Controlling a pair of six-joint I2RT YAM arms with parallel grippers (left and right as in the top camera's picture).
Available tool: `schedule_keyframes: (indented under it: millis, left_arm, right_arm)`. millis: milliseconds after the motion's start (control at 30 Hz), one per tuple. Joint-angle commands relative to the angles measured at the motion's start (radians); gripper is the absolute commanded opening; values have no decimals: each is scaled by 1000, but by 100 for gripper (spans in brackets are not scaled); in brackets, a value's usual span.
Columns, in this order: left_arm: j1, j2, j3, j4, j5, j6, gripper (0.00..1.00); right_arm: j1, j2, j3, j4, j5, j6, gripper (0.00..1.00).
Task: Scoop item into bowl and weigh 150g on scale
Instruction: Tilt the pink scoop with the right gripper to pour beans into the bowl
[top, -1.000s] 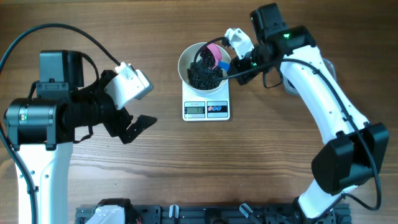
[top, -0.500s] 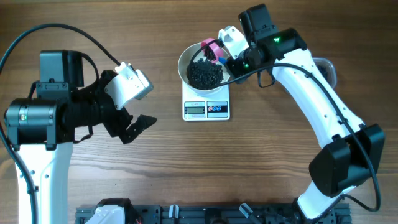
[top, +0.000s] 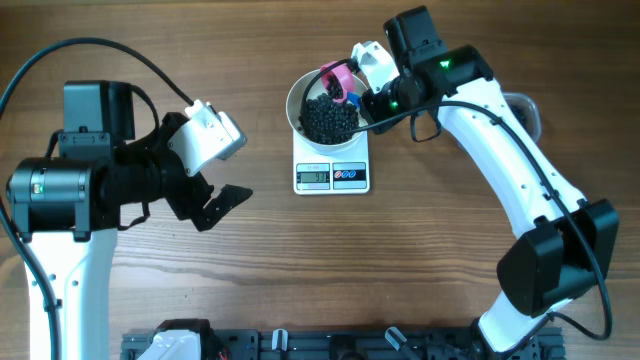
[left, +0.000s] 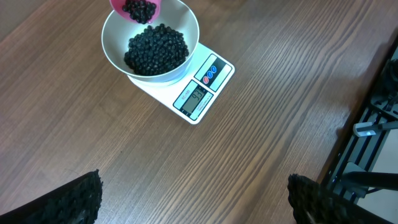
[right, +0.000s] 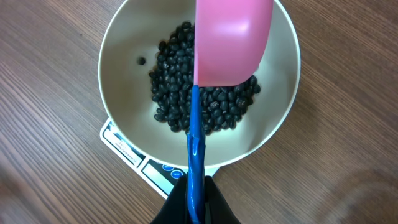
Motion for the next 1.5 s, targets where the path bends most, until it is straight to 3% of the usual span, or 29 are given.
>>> schedule_keyframes:
  millis: [0,267,533,1100,1367,1467]
  left_arm:
    - [7,-3,14,-1,0,16,100]
    - [7,-3,14,-1,0,16,100]
    - [7,-3,14,-1,0,16,100]
    - [7,-3,14,-1,0,16,100]
    - [7,-3,14,-1,0,16,100]
    - [7,-3,14,-1,0,16,100]
  right_arm:
    - [5,-24,24,3,-19,11,5]
    - [43,-24,24,10,174,10,5]
    - [127,-24,24,8,383,-93,5]
    - [142,-33,24,3,391,-103,4]
    - [138,-90,24,-15,187,-64,4]
    - [140,-79,21,-38,202,-61,4]
